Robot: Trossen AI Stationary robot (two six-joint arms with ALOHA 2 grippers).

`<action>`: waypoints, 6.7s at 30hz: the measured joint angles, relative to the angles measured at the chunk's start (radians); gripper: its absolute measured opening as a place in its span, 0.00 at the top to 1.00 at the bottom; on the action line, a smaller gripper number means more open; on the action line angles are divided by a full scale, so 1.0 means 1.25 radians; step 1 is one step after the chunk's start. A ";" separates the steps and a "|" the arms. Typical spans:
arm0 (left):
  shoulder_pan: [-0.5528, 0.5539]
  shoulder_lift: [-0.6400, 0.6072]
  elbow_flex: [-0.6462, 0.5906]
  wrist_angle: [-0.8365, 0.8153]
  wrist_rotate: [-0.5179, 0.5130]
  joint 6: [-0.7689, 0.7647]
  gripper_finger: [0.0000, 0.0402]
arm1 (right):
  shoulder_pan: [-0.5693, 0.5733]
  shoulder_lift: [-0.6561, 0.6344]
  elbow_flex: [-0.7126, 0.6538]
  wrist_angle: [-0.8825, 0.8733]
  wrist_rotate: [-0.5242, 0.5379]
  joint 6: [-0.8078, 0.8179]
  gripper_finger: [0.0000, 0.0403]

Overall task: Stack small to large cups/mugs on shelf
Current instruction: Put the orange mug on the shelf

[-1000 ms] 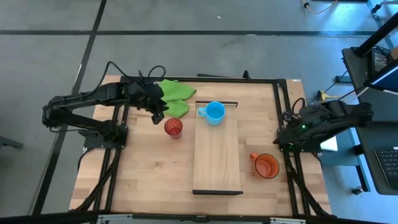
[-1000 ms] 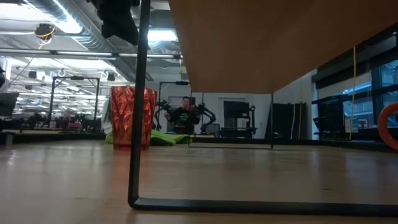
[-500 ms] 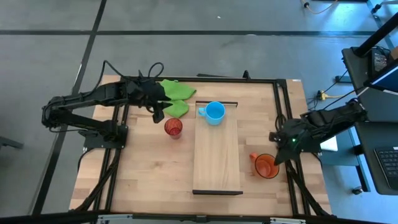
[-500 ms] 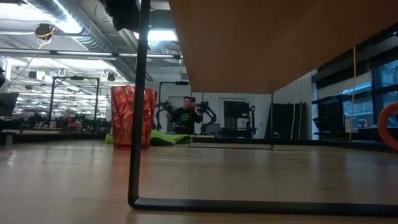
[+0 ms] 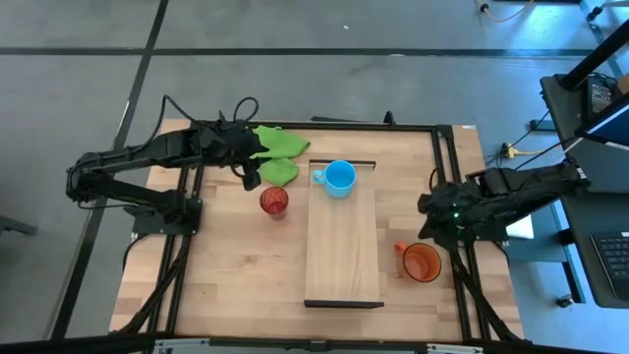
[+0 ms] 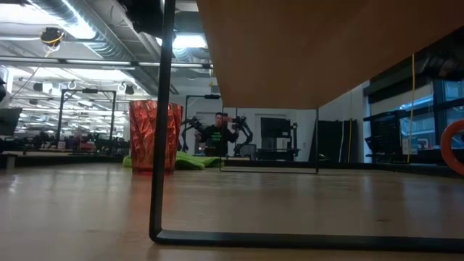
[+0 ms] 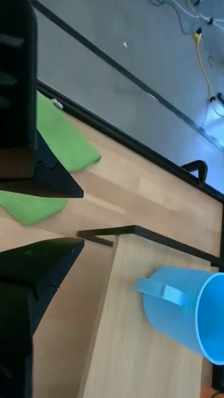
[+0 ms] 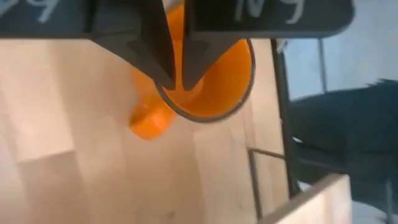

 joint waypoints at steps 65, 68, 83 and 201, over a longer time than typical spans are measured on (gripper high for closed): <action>0.000 0.000 0.000 -0.084 -0.054 0.047 0.73 | 0.419 0.353 0.276 0.020 0.363 0.531 0.70; 0.000 0.000 0.000 -0.084 -0.054 0.047 0.73 | 0.419 0.353 0.276 0.085 0.364 0.530 0.70; 0.000 0.000 0.000 -0.084 -0.054 0.047 0.73 | 0.405 0.397 0.276 -0.240 0.300 0.781 0.73; 0.000 0.000 0.000 -0.084 -0.085 0.046 0.73 | -0.182 0.965 1.047 -0.322 -0.004 -0.436 0.92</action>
